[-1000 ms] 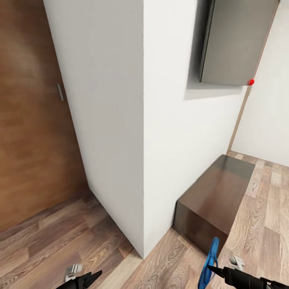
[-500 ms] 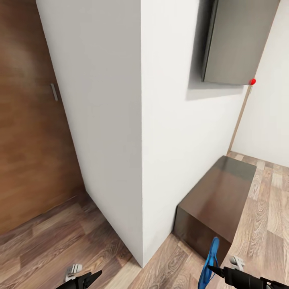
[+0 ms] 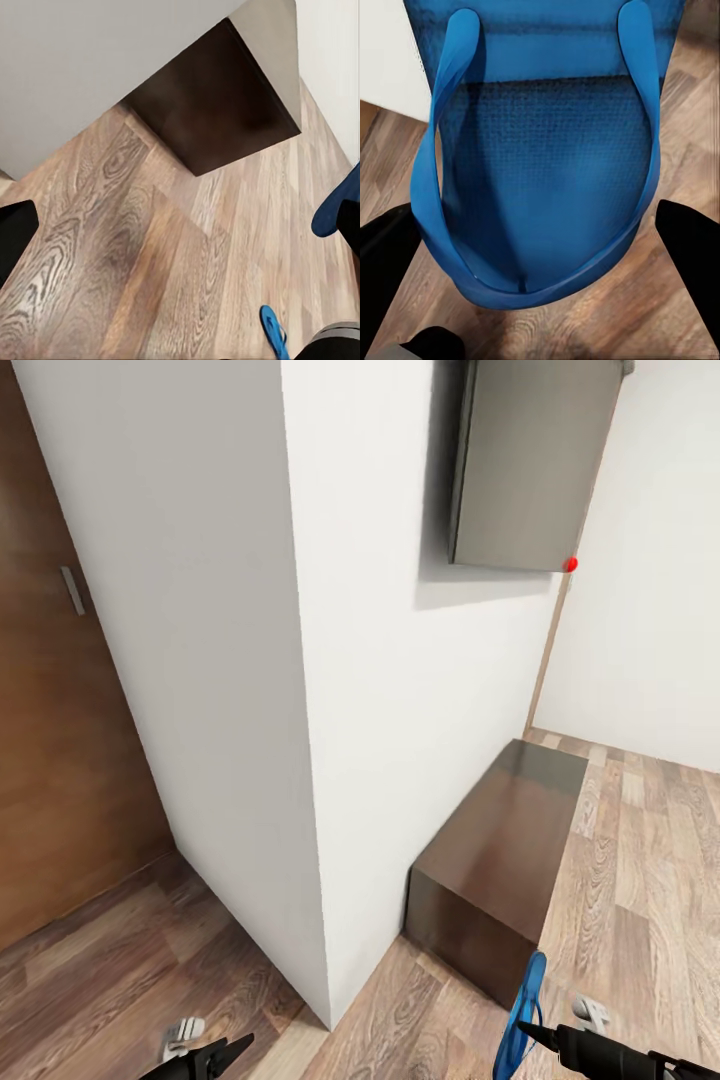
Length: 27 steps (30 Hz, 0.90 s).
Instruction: In the bedroom, move the book from the bed onto either nightstand, and place the two sandals side by side next to the bed.
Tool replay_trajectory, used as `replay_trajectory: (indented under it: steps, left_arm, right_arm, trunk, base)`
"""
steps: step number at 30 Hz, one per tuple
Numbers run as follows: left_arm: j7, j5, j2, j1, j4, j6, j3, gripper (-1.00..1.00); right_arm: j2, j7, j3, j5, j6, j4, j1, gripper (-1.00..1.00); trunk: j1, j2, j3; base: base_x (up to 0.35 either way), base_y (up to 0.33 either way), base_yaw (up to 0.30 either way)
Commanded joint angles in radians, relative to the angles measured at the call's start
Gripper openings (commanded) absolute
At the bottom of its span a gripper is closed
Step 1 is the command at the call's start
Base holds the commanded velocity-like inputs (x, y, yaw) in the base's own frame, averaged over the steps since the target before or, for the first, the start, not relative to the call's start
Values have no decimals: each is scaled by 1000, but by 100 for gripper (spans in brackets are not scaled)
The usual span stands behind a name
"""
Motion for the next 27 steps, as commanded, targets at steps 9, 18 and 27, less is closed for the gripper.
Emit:
replay_trajectory:
  steps: [9, 18, 27]
  left_arm:
    - [-3, 6, 0, 0, 0, 11, 1, 100]
    - [-3, 6, 0, 0, 0, 10, 1, 100]
    - [-3, 6, 0, 0, 0, 10, 1, 100]
  right_arm:
    - [5, 3, -8, 1, 10, 0, -1, -100]
    - [5, 3, -8, 1, 10, 0, -1, -100]
    - [5, 3, -8, 1, 10, 0, -1, -100]
  trunk:
    - [0, 0, -1]
    - [0, 0, -1]
    - [0, 0, -1]
  base:
    - [195, 143, -72]
    - [64, 50, -28]
    - [1, 1, -231]
